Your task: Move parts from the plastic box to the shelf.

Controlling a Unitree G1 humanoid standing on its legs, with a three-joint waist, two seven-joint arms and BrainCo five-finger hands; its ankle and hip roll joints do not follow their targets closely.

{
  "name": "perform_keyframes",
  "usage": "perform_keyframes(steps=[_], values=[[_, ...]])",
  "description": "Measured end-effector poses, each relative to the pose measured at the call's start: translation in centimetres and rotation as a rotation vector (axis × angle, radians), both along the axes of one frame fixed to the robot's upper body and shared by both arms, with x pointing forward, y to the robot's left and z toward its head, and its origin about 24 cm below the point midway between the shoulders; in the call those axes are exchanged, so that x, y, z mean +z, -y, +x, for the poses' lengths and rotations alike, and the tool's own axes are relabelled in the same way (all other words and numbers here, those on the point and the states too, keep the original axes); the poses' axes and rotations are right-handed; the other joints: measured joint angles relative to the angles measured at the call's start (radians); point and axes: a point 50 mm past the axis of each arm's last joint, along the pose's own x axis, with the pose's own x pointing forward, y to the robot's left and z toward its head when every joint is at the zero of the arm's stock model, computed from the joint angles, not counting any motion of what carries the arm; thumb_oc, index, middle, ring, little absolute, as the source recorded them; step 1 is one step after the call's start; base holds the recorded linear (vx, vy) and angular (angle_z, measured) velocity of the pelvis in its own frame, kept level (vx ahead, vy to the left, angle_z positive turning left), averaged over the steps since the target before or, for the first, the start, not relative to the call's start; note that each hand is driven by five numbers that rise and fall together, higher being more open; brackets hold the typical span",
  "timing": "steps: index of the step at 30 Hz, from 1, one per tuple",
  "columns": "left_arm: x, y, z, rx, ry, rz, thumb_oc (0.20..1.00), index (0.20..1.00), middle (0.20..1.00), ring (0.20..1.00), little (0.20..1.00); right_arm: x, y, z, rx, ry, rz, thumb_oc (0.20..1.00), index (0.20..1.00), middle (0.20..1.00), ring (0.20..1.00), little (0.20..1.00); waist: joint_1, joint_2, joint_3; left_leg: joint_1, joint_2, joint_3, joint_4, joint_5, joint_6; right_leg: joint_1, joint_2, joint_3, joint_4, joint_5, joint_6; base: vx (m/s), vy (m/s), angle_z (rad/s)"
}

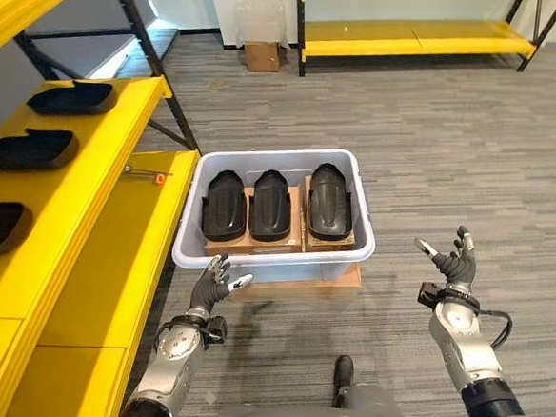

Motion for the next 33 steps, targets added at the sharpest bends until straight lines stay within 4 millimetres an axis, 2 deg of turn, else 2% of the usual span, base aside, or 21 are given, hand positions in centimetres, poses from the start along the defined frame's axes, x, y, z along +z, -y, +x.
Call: perform_keyframes(steps=[2, 3, 4, 6, 7, 8, 9, 11, 12, 13, 14, 15, 16, 17, 18, 19, 21, 23, 26, 28, 33], values=[[0.8, 0.2, 1.1, -0.007, 0.039, -0.002, 1.0, 1.0, 1.0, 1.0, 1.0, 0.2, 0.2, 0.2, -0.006, 0.008, -0.008, 1.0, 1.0, 1.0, 1.0, 1.0, -0.001, 0.0, 0.002, -0.025, 0.022, 0.001, 0.04, 0.04, -0.018, 0.002, 0.014, -0.013, 0.012, -0.026, -0.021, 0.22, -0.227, 0.24], [0.8, 0.3, 1.3, 0.0, 0.04, -0.019, 1.0, 1.0, 1.0, 1.0, 1.0, 0.1, 0.3, 0.1, -0.007, 0.001, -0.008, 1.0, 1.0, 1.0, 1.0, 1.0, -0.006, -0.001, 0.003, -0.045, 0.028, -0.004, 0.067, 0.065, -0.051, 0.007, 0.019, -0.024, 0.024, -0.049, -0.022, 0.19, -0.191, 0.31], [0.6, 0.5, 1.4, 0.008, 0.037, -0.027, 1.0, 1.0, 1.0, 1.0, 1.0, -0.3, 0.4, -0.1, -0.01, -0.016, -0.008, 1.0, 1.0, 1.0, 1.0, 1.0, -0.009, -0.009, 0.006, -0.068, 0.032, -0.001, 0.114, 0.086, -0.065, 0.019, 0.014, -0.034, 0.031, -0.073, -0.018, 0.1, -0.105, 0.46], [0.2, 0.7, 1.0, 0.04, 0.019, -0.058, 1.0, 1.0, 1.0, 1.0, 1.0, -0.6, 0.3, -0.2, -0.006, -0.024, -0.001, 1.0, 1.0, 1.0, 1.0, 1.0, -0.011, -0.019, 0.01, -0.09, 0.046, 0.004, 0.181, 0.113, -0.071, 0.045, 0.008, -0.062, 0.028, -0.086, -0.049, 0.21, -0.121, 0.47], [0.4, 0.8, 1.3, 0.059, 0.026, -0.059, 1.0, 1.0, 1.0, 1.0, 1.0, -0.5, 0.5, -0.3, -0.007, -0.017, 0.005, 1.0, 1.0, 1.0, 1.0, 1.0, -0.013, -0.02, 0.016, -0.173, 0.054, 0.003, 0.31, 0.127, -0.073, 0.052, 0.015, -0.084, 0.029, -0.122, -0.068, 0.24, -0.087, 0.44], [0.4, 0.7, 1.3, 0.074, 0.029, -0.053, 1.0, 1.0, 1.0, 1.0, 1.0, -0.7, 0.4, -0.4, -0.006, -0.02, 0.014, 1.0, 1.0, 1.0, 1.0, 1.0, -0.007, -0.033, 0.024, -0.213, 0.05, -0.001, 0.371, 0.079, -0.069, 0.057, 0.008, -0.084, 0.026, -0.123, -0.07, 0.14, 0.086, 0.24], [0.2, 0.4, 1.0, 0.088, 0.02, -0.045, 1.0, 1.0, 1.0, 1.0, 1.0, -0.7, 0.2, -0.4, 0.009, -0.02, 0.016, 1.0, 1.0, 1.0, 1.0, 1.0, 0.001, -0.035, 0.026, -0.227, 0.012, 0.007, 0.333, 0.017, -0.056, 0.067, 0.008, -0.091, 0.017, -0.103, -0.076, 0.11, 0.208, -0.06], [0.2, 0.2, 1.0, 0.106, 0.02, -0.036, 1.0, 1.0, 1.0, 1.0, 1.0, -0.7, 0.2, -0.4, 0.022, -0.022, 0.013, 1.0, 1.0, 1.0, 1.0, 1.0, -0.003, -0.028, 0.035, -0.266, 0.012, 0.029, 0.165, 0.008, -0.055, 0.075, 0.028, -0.095, 0.004, -0.11, -0.064, 0.18, 0.358, 0.03], [0.3, 0.2, 1.2, 0.107, 0.023, -0.029, 1.0, 1.0, 1.0, 1.0, 1.0, -0.8, 0.3, -0.5, 0.019, -0.025, 0.011, 1.0, 1.0, 1.0, 1.0, 1.0, 0.002, -0.023, 0.044, -0.267, 0.053, 0.025, -0.02, 0.034, -0.073, 0.078, 0.036, -0.095, -0.001, -0.121, -0.046, 0.19, 0.399, 0.1], [0.1, 0.0, 1.1, 0.115, 0.015, -0.027, 1.0, 1.0, 1.0, 1.0, 1.0, -0.9, 0.3, -0.6, 0.021, -0.029, 0.011, 1.0, 1.0, 1.0, 1.0, 1.0, 0.005, -0.025, 0.051, -0.265, 0.097, 0.024, -0.147, 0.069, -0.068, 0.078, 0.048, -0.096, 0.0, -0.118, -0.047, 0.16, 0.332, -0.03], [-0.2, -0.2, 0.8, 0.125, 0.001, -0.026, 1.0, 1.0, 1.0, 1.0, 1.0, -1.0, 0.2, -0.6, 0.027, -0.033, 0.014, 1.0, 1.0, 1.0, 1.0, 1.0, 0.008, -0.027, 0.066, -0.268, 0.135, 0.02, -0.183, 0.083, -0.062, 0.094, 0.051, -0.088, 0.004, -0.118, -0.049, 0.16, 0.339, -0.27], [-0.8, -0.5, 0.2, 0.142, -0.028, -0.025, 1.0, 1.0, 1.0, 1.0, 1.0, -1.2, 0.1, -0.8, 0.036, -0.043, 0.025, 1.0, 1.0, 1.0, 1.0, 1.0, 0.01, -0.027, 0.071, -0.265, 0.145, -0.009, -0.169, 0.083, -0.062, 0.108, 0.043, -0.063, 0.012, -0.12, -0.044, 0.12, 0.245, -0.59], [-1.4, -1.0, -0.6, 0.159, -0.057, -0.02, 1.0, 1.0, 1.0, 1.0, 1.0, -1.4, 0.0, -0.8, 0.05, -0.047, 0.03, 1.0, 1.0, 1.0, 1.0, 1.0, 0.011, -0.024, 0.069, -0.237, 0.123, -0.023, -0.166, 0.082, -0.062, 0.11, 0.025, -0.046, 0.014, -0.133, -0.036, 0.16, 0.302, -0.74], [-1.7, -1.2, -0.9, 0.167, -0.071, -0.018, 1.0, 1.0, 1.0, 1.0, 1.0, -1.7, 0.5, -1.5, 0.047, -0.067, 0.017, 1.0, 1.0, 1.0, 1.0, 1.0, -0.006, -0.006, 0.061, -0.212, 0.068, -0.005, -0.106, 0.084, -0.055, 0.142, 0.002, -0.032, -0.005, -0.115, -0.03, 0.2, 0.338, -0.56], [-1.5, -1.2, -0.7, 0.165, -0.046, -0.017, 1.0, 1.0, 1.0, 1.0, 1.0, -2.1, 1.2, -2.2, 0.042, -0.095, 0.001, 1.0, 1.0, 1.0, 1.0, 1.0, -0.023, 0.023, 0.052, -0.172, 0.006, 0.004, -0.087, 0.098, -0.029, 0.156, -0.003, -0.021, 0.009, -0.122, 0.008, 0.16, 0.259, -0.02], [-1.5, -1.2, -0.6, 0.162, -0.046, -0.015, 1.0, 1.0, 1.0, 1.0, 1.0, -2.4, 1.4, -2.7, 0.029, -0.106, 0.005, 1.0, 1.0, 1.0, 1.0, 1.0, -0.038, 0.049, 0.048, -0.14, -0.003, 0.031, -0.128, 0.057, -0.011, 0.155, 0.005, -0.023, 0.039, -0.145, 0.037, 0.12, 0.151, 0.3], [-0.6, -1.8, 0.1, 0.159, -0.008, 0.006, 1.0, 1.0, 1.0, 1.0, 1.0, -3.0, 0.2, -3.2, 0.055, -0.122, 0.047, 1.0, 1.0, 1.0, 1.0, 1.0, -0.02, -0.017, 0.055, -0.125, -0.065, 0.029, -0.164, 0.072, 0.022, 0.124, -0.056, 0.012, 0.083, -0.165, 0.066, 0.08, 0.049, 0.23], [-0.7, -3.1, -0.5, 0.172, -0.031, 0.047, 1.0, 1.0, 1.0, 1.0, 1.0, -2.7, -1.5, -2.7, 0.083, -0.083, 0.089, 1.0, 1.0, 1.0, 1.0, 1.0, -0.001, -0.059, 0.059, -0.123, -0.113, 0.03, -0.177, 0.064, 0.05, 0.121, -0.104, 0.04, 0.064, -0.153, 0.091, 0.07, 0.024, 0.08], [-0.5, -4.1, -0.8, 0.195, -0.032, 0.071, 1.0, 1.0, 1.0, 1.0, 1.0, -1.5, -2.5, -2.0, 0.139, -0.034, 0.074, 1.0, 1.0, 1.0, 1.0, 1.0, 0.033, -0.07, 0.062, -0.124, -0.133, 0.028, -0.178, 0.056, 0.062, 0.13, -0.121, 0.07, -0.009, -0.117, 0.133, 0.04, 0.026, 0.13], [-0.5, -4.4, -1.2, 0.211, -0.035, 0.077, 1.0, 1.0, 1.0, 1.0, 1.0, -0.7, -2.8, -1.4, 0.154, 0.0, 0.068, 1.0, 1.0, 1.0, 1.0, 1.0, 0.043, -0.069, 0.063, -0.124, -0.132, 0.024, -0.179, 0.056, 0.062, 0.142, -0.115, 0.071, -0.025, -0.107, 0.13, 0.01, 0.018, 0.08], [0.1, -3.5, -1.1, 0.206, 0.004, 0.047, 1.0, 1.0, 1.0, 1.0, 1.0, 0.5, -2.3, -0.6, 0.191, 0.031, -0.02, 1.0, 1.0, 1.0, 1.0, 1.0, 0.06, -0.022, 0.085, -0.166, -0.123, 0.014, -0.165, 0.058, 0.059, 0.118, -0.097, 0.071, -0.027, -0.094, 0.125, -0.05, 0.015, 0.0]])
